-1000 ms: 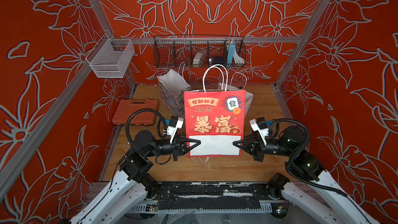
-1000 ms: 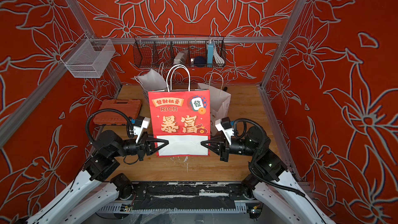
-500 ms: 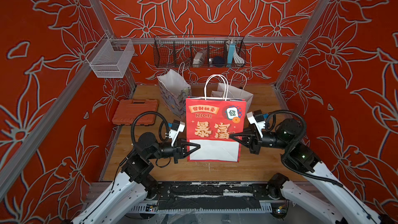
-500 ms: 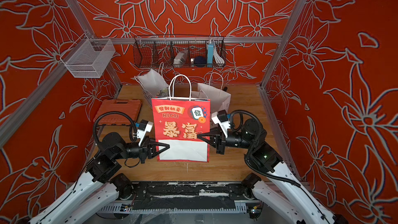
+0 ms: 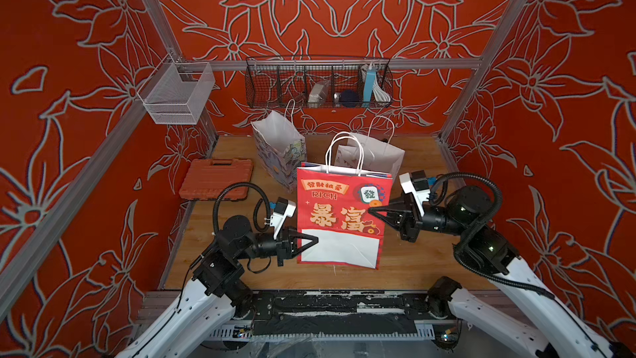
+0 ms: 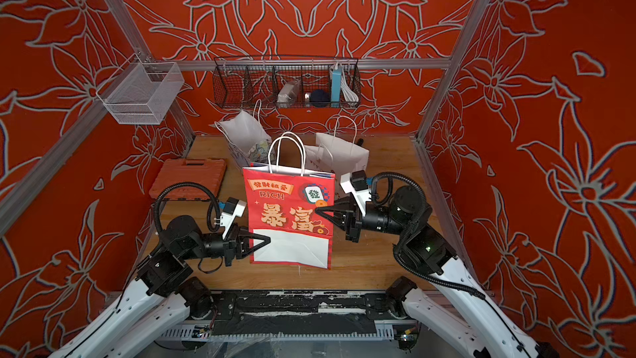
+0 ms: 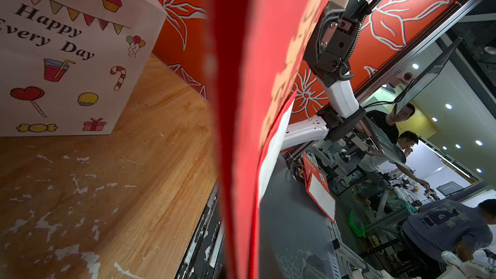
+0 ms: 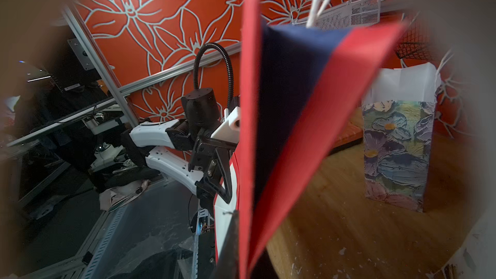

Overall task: Put away the paper bag
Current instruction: Press the paper bag.

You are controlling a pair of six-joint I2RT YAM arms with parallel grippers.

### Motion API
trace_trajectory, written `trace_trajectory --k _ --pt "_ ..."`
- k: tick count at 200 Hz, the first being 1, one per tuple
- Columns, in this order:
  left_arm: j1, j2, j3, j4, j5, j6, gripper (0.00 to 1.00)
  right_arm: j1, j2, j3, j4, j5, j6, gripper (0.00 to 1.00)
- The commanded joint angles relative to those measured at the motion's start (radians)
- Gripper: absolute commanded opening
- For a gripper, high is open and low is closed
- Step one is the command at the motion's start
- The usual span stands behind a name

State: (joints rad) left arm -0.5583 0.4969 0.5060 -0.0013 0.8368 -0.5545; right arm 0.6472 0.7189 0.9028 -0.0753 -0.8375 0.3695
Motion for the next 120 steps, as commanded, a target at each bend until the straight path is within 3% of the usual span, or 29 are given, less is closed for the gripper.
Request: trace_trajectory --k 1,23,53,68,71,85,99,107,120 --pt "-0.005 -0.009 -0.015 -0.027 0.004 0.022 0.00 0.003 -0.004 0.052 0.022 0.021 -0.018 0.36" --pt "-0.005 -0.005 -0.024 -0.036 0.007 0.030 0.00 0.003 0.003 0.067 0.026 0.035 -0.026 0.35" --pt "-0.004 -0.007 -0.032 -0.058 0.008 0.043 0.00 0.003 0.021 0.097 0.025 0.028 -0.035 0.02" --pt "-0.003 -0.014 -0.034 -0.082 0.007 0.058 0.00 0.003 0.025 0.104 0.029 0.023 -0.034 0.00" --pt "-0.004 -0.016 -0.034 -0.087 0.006 0.060 0.00 0.003 0.026 0.105 0.030 0.025 -0.032 0.02" --pt "-0.004 -0.021 -0.035 -0.100 0.005 0.065 0.00 0.003 0.027 0.109 0.032 0.036 -0.032 0.34" --pt "-0.004 -0.028 -0.040 -0.105 0.004 0.061 0.00 0.003 0.029 0.113 0.038 0.043 -0.032 0.38" --pt "-0.004 -0.031 -0.042 -0.106 0.004 0.060 0.00 0.004 0.031 0.114 0.043 0.040 -0.032 0.30" --pt "-0.004 -0.038 -0.046 -0.107 0.000 0.056 0.00 0.003 0.036 0.117 0.050 0.030 -0.030 0.07"
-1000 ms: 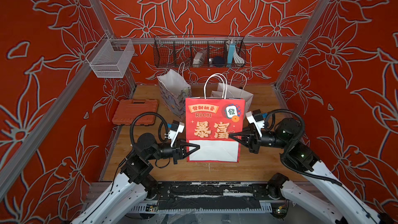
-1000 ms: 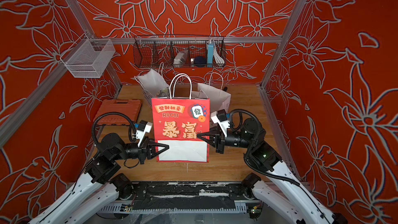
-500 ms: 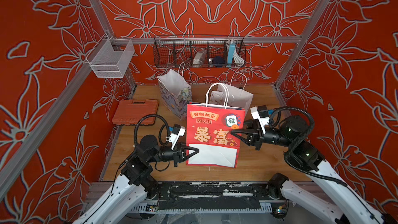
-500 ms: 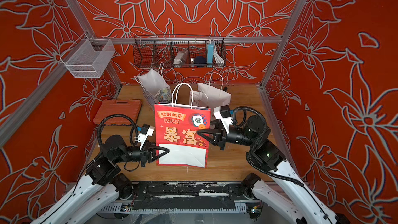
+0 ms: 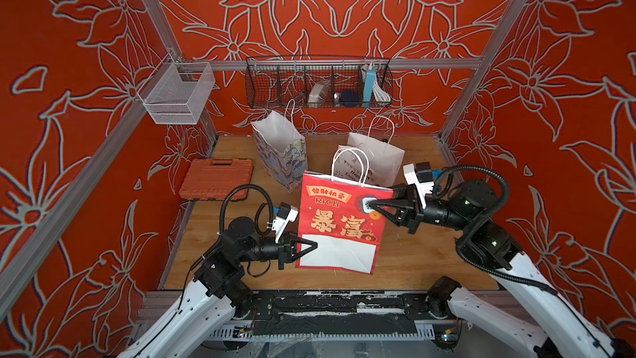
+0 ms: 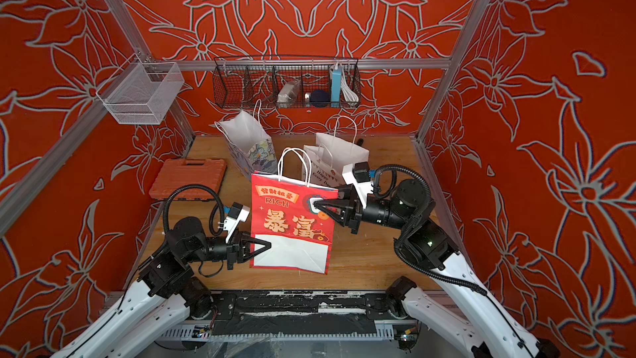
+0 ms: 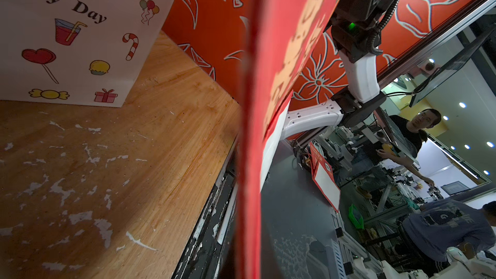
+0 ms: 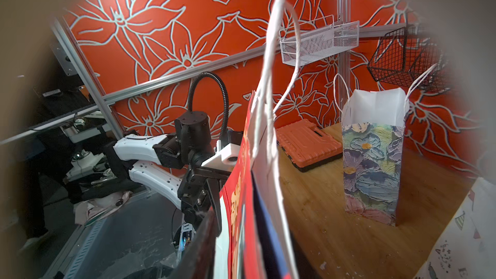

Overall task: Put away the paper bag
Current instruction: Press the paper bag.

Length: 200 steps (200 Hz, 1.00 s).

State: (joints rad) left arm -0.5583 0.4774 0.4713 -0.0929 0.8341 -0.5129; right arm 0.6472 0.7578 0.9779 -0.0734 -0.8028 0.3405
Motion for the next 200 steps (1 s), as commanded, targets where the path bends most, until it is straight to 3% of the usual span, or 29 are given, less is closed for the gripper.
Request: trace_trajectory --k 1,5,29,42,47,58,67,106,136,173,200 --pt "-0.004 -0.020 -0.012 -0.015 0.002 0.013 0.00 0.003 -0.003 0.042 0.049 -0.006 -0.001 0.05" --pt "-0.004 -0.022 -0.013 -0.015 0.000 0.012 0.00 0.003 -0.003 0.044 0.049 -0.008 -0.001 0.00" --pt "-0.005 -0.048 -0.010 -0.002 -0.015 0.008 0.00 0.003 -0.017 0.040 0.022 -0.011 -0.015 0.01" --pt "-0.003 -0.067 -0.003 0.023 -0.023 -0.004 0.00 0.003 -0.041 0.039 -0.039 0.006 -0.051 0.49" --pt "-0.004 -0.073 0.004 0.033 -0.027 -0.010 0.00 0.003 -0.054 0.039 -0.068 0.013 -0.070 0.64" --pt "-0.004 -0.082 0.033 0.043 -0.034 -0.016 0.00 0.003 -0.089 0.031 -0.139 0.025 -0.105 0.85" --pt "-0.004 -0.085 0.062 0.039 -0.039 -0.011 0.00 0.003 -0.125 0.012 -0.182 0.033 -0.126 0.94" --pt "-0.004 -0.061 0.151 0.076 -0.040 0.009 0.00 0.003 -0.218 -0.118 -0.272 0.010 -0.095 0.96" --pt "-0.003 -0.015 0.183 0.140 -0.017 -0.011 0.00 0.004 -0.164 -0.124 -0.240 -0.052 -0.013 0.93" --pt "-0.005 0.015 0.168 0.150 0.016 -0.015 0.00 0.010 -0.074 -0.115 -0.062 -0.135 0.083 0.90" --pt "-0.005 0.009 0.140 0.205 -0.007 -0.037 0.00 0.022 -0.024 -0.091 -0.099 -0.123 0.078 0.88"
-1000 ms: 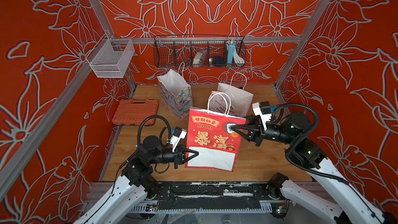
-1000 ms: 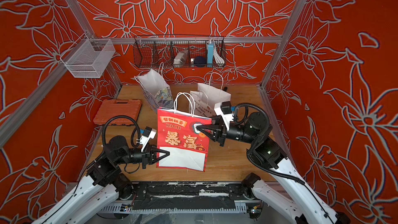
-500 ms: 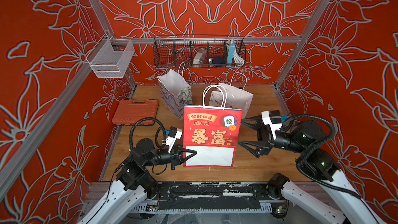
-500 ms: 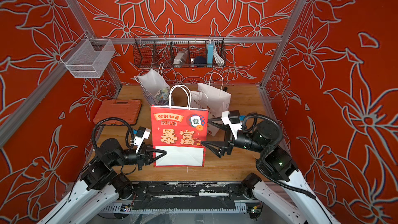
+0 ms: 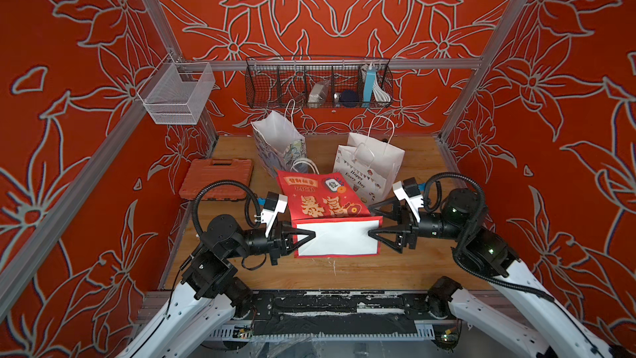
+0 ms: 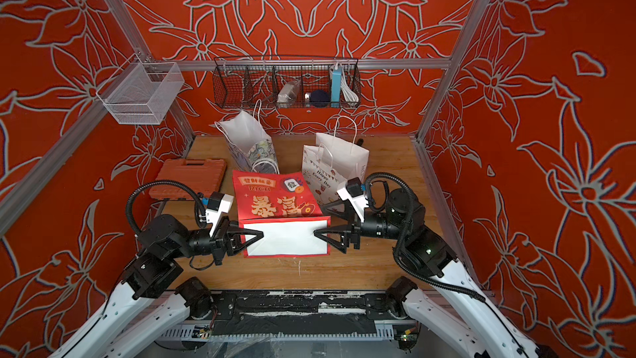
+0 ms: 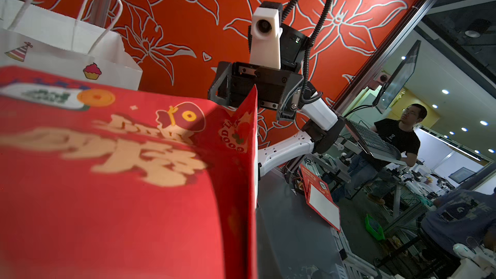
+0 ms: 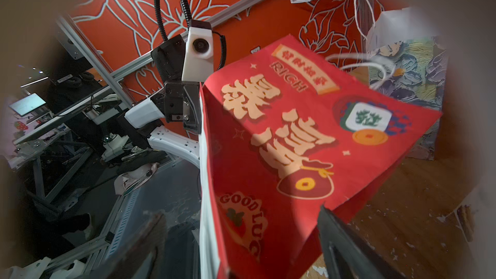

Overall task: Put away the paper bag
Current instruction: Press the paper bag.

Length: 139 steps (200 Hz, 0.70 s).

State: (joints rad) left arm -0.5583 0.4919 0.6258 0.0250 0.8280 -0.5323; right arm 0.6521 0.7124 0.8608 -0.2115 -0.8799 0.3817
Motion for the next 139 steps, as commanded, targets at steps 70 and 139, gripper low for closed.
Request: trace_trajectory --k 70,139 --pt "-0.005 0.012 0.061 -0.065 -0.270 -0.134 0.00 0.017 -0.182 0.039 -0.362 0.158 0.118 0.87" --pt "-0.005 -0.012 -0.004 0.042 -0.214 -0.310 0.00 0.074 -0.085 -0.133 0.060 0.110 0.482 0.85"
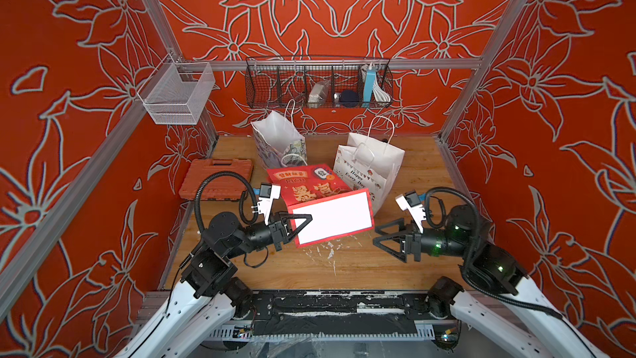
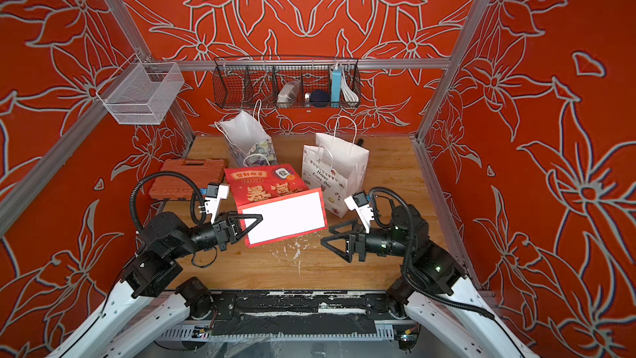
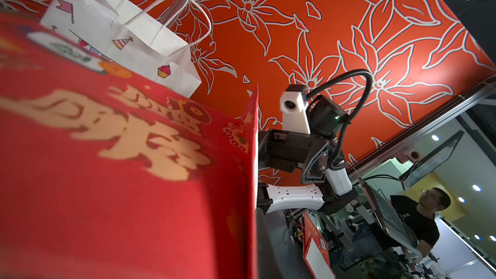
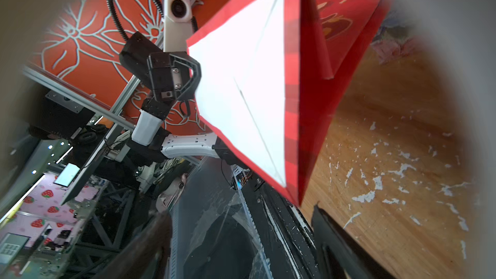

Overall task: Put away the paper bag
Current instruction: Press the paper bag.

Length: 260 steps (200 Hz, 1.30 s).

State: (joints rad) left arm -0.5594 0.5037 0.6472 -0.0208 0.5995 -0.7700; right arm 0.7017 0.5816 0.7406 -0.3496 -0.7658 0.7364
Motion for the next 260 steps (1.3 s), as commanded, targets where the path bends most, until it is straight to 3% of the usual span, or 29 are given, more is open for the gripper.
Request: trace_trajectory --k 1,47,111,137,155,166,179,196,213,237,260 --pt "-0.004 -0.024 -0.026 0.091 0.015 -0.075 0.00 0.025 0.051 -0.014 0.204 -0.005 0.130 0.85" --pt "-0.004 -0.014 -0.079 0.164 0.071 -0.137 0.00 0.057 0.180 -0.015 0.530 -0.021 0.243 0.83" --pt "-0.004 0.024 -0.089 0.147 0.224 -0.144 0.00 0.057 0.156 0.003 0.473 0.060 0.185 0.64" --pt "-0.005 0.037 -0.090 0.101 0.243 -0.122 0.00 0.058 0.152 0.018 0.480 0.052 0.161 0.46" --pt "-0.005 0.033 -0.089 0.104 0.225 -0.115 0.00 0.057 0.157 0.027 0.465 0.039 0.142 0.20" --pt "-0.005 0.025 -0.086 0.102 0.205 -0.103 0.21 0.058 0.158 0.035 0.440 0.035 0.128 0.01" --pt "-0.005 0.010 -0.087 0.110 0.184 -0.077 0.46 0.057 0.152 0.039 0.419 0.027 0.119 0.00" --pt "-0.005 -0.024 -0.084 0.108 0.144 -0.050 0.53 0.057 0.135 0.040 0.390 0.024 0.105 0.00" --pt "-0.005 -0.060 -0.084 0.123 0.105 -0.025 0.44 0.057 0.118 0.041 0.345 0.008 0.082 0.00" --pt "-0.005 -0.077 -0.083 0.141 0.058 0.005 0.01 0.058 0.104 0.030 0.322 -0.026 0.074 0.00" --pt "-0.005 -0.056 -0.073 0.150 0.064 0.014 0.00 0.057 0.095 0.021 0.311 -0.057 0.069 0.00"
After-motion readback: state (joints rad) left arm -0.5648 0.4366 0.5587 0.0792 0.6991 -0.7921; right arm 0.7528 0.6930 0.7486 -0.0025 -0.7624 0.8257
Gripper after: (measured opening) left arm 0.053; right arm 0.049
